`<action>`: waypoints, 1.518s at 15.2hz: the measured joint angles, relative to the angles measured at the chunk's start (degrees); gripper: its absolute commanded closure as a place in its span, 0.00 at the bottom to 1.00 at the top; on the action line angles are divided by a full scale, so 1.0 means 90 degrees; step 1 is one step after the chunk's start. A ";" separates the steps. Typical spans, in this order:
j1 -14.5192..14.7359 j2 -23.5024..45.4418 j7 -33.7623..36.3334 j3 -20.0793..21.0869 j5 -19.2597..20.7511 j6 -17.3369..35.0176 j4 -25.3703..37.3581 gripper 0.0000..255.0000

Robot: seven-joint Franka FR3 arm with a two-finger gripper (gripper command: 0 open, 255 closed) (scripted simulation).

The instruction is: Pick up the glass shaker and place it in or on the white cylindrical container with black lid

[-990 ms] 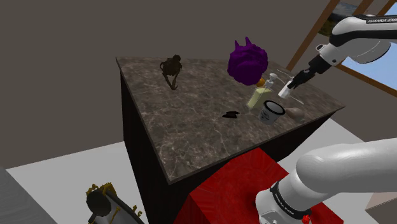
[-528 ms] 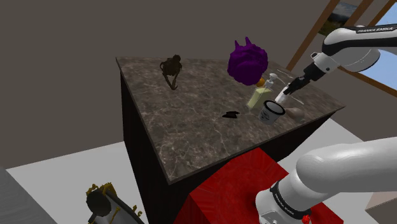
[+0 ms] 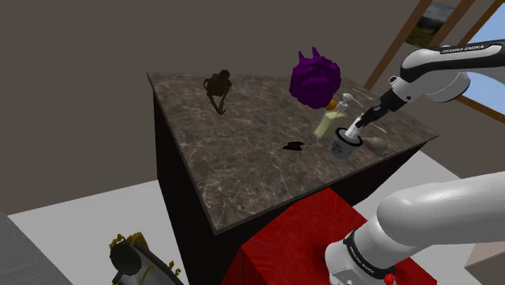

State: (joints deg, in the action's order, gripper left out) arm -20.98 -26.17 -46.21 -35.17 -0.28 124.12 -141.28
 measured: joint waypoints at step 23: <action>-0.0151 -0.0354 0.0119 0.0136 0.0152 -0.0844 0.0516 0.00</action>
